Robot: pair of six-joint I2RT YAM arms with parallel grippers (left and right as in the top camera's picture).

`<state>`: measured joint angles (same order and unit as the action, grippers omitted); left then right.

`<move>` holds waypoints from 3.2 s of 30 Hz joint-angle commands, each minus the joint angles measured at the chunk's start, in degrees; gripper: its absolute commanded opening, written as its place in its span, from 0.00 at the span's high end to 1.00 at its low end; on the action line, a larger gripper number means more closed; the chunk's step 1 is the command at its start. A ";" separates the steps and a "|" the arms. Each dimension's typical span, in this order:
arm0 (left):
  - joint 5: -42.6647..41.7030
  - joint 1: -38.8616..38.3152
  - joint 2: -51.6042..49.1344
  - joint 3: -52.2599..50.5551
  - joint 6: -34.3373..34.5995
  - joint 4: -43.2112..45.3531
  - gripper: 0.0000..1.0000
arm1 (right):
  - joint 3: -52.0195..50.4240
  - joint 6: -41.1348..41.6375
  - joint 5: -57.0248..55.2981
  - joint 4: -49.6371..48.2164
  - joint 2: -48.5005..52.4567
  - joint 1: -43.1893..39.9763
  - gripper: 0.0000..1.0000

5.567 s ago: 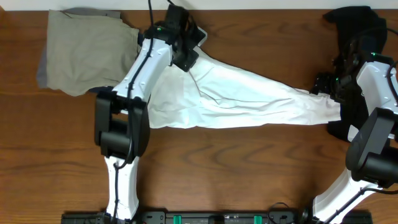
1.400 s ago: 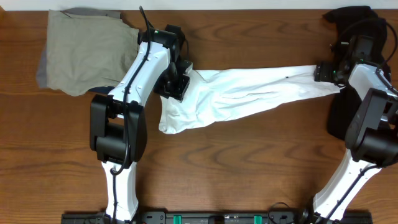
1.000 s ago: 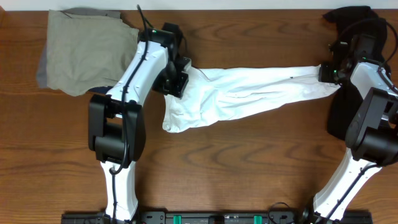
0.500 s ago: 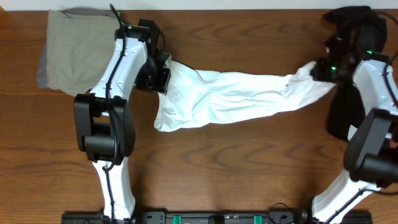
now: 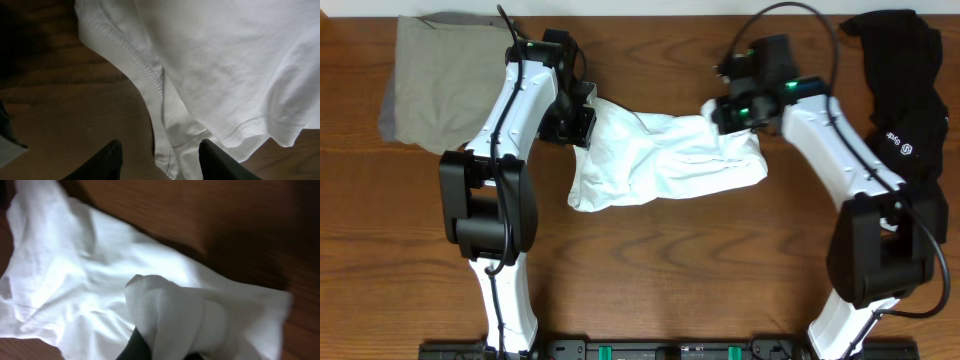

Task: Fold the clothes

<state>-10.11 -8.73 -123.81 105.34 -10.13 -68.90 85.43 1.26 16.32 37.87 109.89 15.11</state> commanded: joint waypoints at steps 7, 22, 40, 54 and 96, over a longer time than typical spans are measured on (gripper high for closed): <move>0.31 0.04 1.03 -0.17 -0.31 0.11 0.43 | 0.02 2.12 -3.65 0.68 0.59 5.35 0.21; 0.28 0.04 1.03 -0.17 -0.28 1.09 0.41 | -0.85 3.72 -10.40 5.62 0.07 3.17 0.20; 0.31 0.04 1.03 -0.17 -0.28 1.09 0.41 | -0.68 1.44 1.84 3.87 4.09 3.52 0.99; 0.31 0.26 1.03 -0.17 -0.28 1.95 0.41 | -0.79 -0.72 9.60 7.52 2.40 14.88 0.84; -17.77 7.91 -0.94 -12.90 -16.48 6.73 0.12 | 1.95 -4.37 -2.45 12.61 -1.77 -3.85 0.12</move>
<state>-26.87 -0.89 -123.90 94.17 -23.73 -63.44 86.24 -2.15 14.28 50.35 109.43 11.73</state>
